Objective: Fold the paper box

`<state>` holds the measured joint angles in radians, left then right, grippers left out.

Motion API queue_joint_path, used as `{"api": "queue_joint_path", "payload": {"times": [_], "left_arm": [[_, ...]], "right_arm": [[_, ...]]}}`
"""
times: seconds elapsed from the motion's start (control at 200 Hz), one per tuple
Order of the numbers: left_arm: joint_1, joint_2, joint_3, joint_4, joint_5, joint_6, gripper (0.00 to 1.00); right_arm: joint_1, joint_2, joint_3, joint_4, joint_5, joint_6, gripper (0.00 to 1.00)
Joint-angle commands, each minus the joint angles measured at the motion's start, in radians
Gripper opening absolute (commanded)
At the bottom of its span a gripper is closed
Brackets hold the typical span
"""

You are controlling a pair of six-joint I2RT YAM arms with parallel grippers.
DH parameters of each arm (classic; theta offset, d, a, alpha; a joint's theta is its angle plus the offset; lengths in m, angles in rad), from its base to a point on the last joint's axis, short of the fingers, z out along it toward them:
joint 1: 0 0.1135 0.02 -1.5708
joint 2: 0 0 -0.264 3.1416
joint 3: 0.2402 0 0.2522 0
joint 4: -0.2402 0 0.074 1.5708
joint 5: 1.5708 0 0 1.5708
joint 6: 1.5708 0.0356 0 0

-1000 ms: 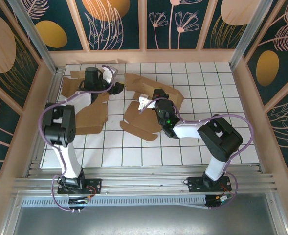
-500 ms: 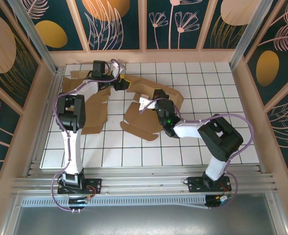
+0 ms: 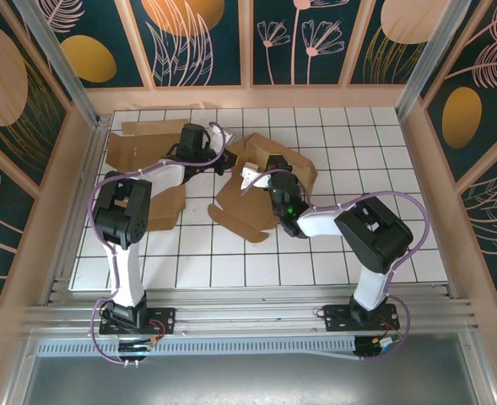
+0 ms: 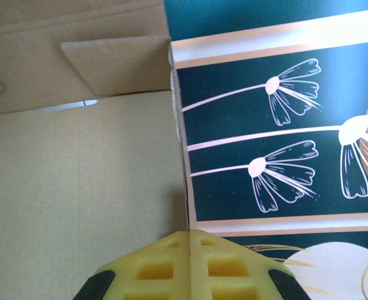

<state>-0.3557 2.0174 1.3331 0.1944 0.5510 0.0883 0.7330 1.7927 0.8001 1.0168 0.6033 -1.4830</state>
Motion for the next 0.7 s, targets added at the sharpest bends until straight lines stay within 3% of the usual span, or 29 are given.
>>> {"api": "queue_joint_path", "payload": {"times": [0.0,0.24,0.405,0.526,0.571,0.606,0.696], "left_arm": [[-0.024,-0.065,-0.02,0.113,-0.109,-0.154,0.0],[-0.125,-0.17,-0.228,0.285,-0.239,-0.294,0.0],[-0.172,-0.131,-0.27,0.359,-0.366,-0.332,0.0],[-0.19,-0.1,-0.253,0.343,-0.412,-0.268,0.0],[-0.19,-0.098,-0.266,0.363,-0.425,-0.24,0.0],[-0.19,-0.102,-0.281,0.385,-0.427,-0.216,0.0],[-0.19,-0.105,-0.316,0.443,-0.425,-0.161,0.0]], "right_arm": [[0.02,0.015,-0.006,0.073,0.006,0.02,0.01],[0.058,0.021,-0.04,0.109,0.052,0.063,0.02],[0.083,0.02,-0.053,0.055,0.069,0.155,0.06],[0.089,-0.016,-0.055,0.006,0.077,0.23,0.26],[0.097,-0.059,-0.054,-0.049,0.066,0.283,0.46],[0.102,-0.099,-0.045,-0.146,0.048,0.34,0.56],[0.108,-0.216,-0.007,-0.407,-0.024,0.526,0.68]]}}
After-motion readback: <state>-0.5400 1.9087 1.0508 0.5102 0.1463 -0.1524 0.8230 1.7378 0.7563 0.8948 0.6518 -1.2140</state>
